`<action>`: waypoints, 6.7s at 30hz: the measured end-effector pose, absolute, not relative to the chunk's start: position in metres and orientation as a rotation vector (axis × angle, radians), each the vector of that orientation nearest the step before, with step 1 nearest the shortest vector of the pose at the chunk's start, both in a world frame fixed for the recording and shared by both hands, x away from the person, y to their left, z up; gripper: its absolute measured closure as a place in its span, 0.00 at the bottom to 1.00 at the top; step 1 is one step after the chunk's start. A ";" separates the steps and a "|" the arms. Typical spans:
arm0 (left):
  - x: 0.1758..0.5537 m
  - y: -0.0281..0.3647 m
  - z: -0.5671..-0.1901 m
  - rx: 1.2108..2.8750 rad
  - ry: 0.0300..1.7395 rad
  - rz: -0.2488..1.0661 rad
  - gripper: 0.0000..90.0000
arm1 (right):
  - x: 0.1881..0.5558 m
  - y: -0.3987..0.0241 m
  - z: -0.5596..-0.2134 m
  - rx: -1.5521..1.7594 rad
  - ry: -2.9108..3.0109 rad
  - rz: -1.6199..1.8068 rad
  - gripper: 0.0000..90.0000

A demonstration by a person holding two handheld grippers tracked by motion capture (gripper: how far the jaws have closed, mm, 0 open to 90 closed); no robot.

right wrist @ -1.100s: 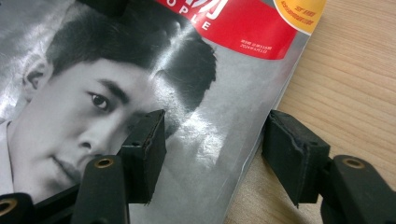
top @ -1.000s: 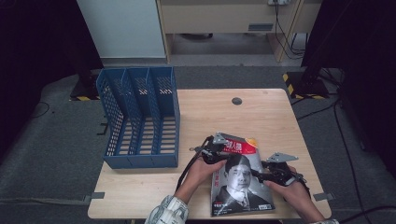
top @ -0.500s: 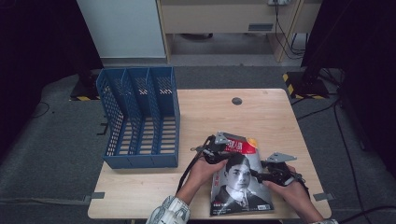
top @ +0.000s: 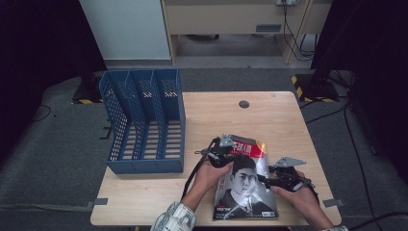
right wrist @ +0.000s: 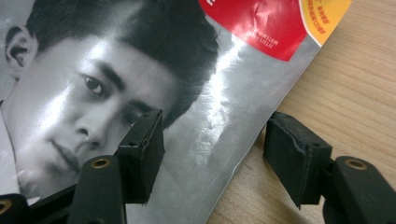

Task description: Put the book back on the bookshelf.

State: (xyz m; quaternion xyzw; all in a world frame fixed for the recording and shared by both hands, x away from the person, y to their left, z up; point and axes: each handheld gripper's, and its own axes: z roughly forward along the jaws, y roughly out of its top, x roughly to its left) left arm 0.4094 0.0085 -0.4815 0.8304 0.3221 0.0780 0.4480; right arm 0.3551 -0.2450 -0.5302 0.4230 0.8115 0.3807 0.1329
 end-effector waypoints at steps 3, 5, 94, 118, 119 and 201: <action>0.409 0.010 -0.475 2.045 0.786 0.198 0.91 | 0.355 -0.245 -0.528 1.241 2.343 1.120 0.42; 0.409 0.009 -0.471 2.044 0.776 0.208 0.91 | 0.355 -0.245 -0.527 1.230 2.345 1.118 0.41; 0.411 0.026 -0.332 1.870 0.495 0.263 0.96 | 0.383 -0.231 -0.485 0.949 2.328 1.245 0.25; 0.411 0.029 -0.336 1.856 0.468 0.205 0.96 | 0.396 -0.221 -0.471 0.851 2.379 1.285 0.43; 0.411 0.029 -0.336 1.855 0.466 0.202 0.96 | 0.396 -0.222 -0.471 0.849 2.379 1.288 0.43; 0.414 0.056 -0.361 1.814 0.497 0.214 0.96 | 0.387 -0.245 -0.451 0.677 2.451 1.169 0.98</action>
